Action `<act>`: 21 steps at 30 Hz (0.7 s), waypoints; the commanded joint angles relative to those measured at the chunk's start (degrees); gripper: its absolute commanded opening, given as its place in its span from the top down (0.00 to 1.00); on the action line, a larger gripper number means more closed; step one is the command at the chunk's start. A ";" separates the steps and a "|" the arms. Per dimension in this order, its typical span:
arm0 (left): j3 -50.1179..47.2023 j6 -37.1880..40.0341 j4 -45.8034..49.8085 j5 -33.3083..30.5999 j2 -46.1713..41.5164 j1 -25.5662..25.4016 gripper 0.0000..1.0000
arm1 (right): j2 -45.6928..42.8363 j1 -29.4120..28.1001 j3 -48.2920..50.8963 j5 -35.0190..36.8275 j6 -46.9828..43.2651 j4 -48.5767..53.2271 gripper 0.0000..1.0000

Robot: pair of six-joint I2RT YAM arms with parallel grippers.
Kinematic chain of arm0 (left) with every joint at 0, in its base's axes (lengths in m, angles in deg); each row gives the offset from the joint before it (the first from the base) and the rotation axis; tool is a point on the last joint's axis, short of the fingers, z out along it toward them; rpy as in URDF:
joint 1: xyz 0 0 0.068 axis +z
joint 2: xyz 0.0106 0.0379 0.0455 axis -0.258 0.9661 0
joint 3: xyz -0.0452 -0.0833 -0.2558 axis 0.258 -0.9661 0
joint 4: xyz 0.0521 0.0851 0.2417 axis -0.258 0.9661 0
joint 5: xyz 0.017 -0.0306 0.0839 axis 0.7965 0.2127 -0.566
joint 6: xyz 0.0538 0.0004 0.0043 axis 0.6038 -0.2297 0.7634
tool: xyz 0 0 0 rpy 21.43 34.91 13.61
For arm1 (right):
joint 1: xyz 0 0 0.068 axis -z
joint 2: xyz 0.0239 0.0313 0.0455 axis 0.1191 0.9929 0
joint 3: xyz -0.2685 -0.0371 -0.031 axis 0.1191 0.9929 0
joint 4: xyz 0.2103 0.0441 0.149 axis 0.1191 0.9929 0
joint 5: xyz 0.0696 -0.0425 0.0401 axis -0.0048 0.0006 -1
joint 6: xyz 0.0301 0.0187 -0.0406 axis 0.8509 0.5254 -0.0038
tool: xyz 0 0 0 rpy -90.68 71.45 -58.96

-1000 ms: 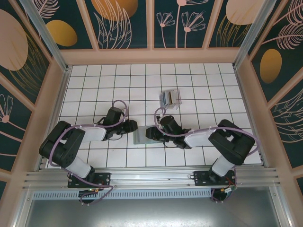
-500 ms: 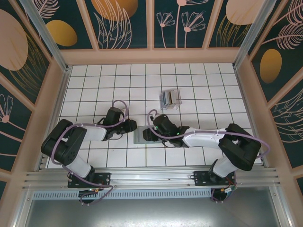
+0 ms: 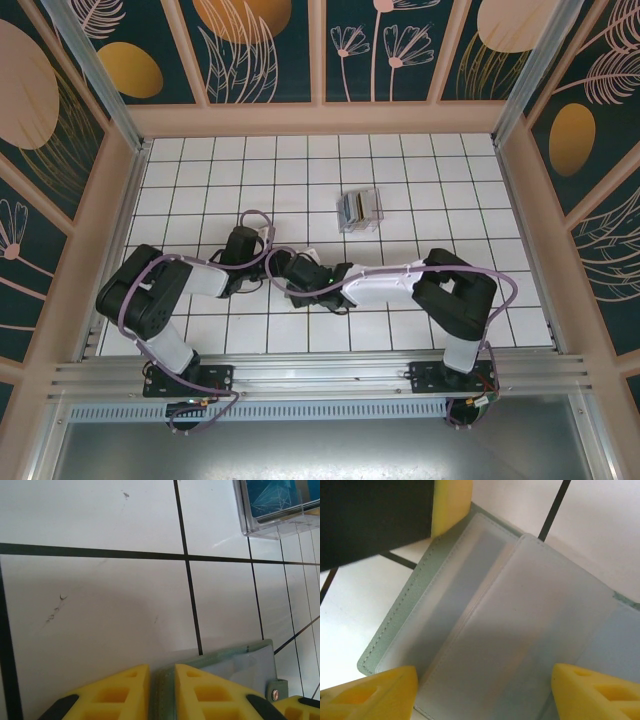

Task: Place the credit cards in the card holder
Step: Flip over the card slot on the card holder.

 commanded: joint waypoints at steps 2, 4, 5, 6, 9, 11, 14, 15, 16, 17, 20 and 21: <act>-3.22 1.69 11.09 -6.09 8.45 -0.86 0.78 | 1.41 -0.23 -1.49 3.83 2.95 4.42 0.29; -3.28 1.60 11.04 -6.08 8.38 -0.90 0.78 | 0.26 -0.23 -0.75 4.05 3.57 3.93 0.30; -3.24 1.57 10.97 -6.13 8.37 -0.90 0.78 | -0.68 -0.22 0.00 4.12 3.72 3.25 0.33; -3.37 1.60 10.96 -6.06 8.25 -0.90 0.79 | -1.63 -0.25 0.68 4.12 3.88 2.58 0.36; -3.46 1.60 10.90 -6.10 8.15 -0.90 0.79 | -4.04 0.02 2.33 4.89 4.50 1.51 0.38; -3.46 1.55 10.90 -6.10 8.26 -0.90 0.78 | -5.08 0.35 3.18 4.75 4.60 0.92 0.42; -3.39 1.58 10.89 -6.00 8.26 -0.92 0.79 | -5.65 0.87 3.87 4.69 5.17 1.03 0.48; -3.38 1.56 10.92 -5.91 8.27 -0.90 0.78 | -5.81 0.87 3.99 5.02 5.55 1.31 0.48; -3.42 1.60 10.95 -5.83 8.28 -0.90 0.79 | -6.12 0.85 4.34 5.06 5.65 1.23 0.48; -3.46 1.60 10.96 -5.83 8.17 -0.90 0.79 | -6.69 0.87 4.88 5.06 5.90 0.92 0.49; -3.63 1.55 10.88 -5.82 8.19 -0.90 0.78 | -8.74 1.33 7.12 4.85 7.11 -0.59 0.54; -3.77 1.51 10.83 -5.82 8.19 -0.90 0.78 | -9.59 1.45 7.85 5.55 8.12 -0.63 0.54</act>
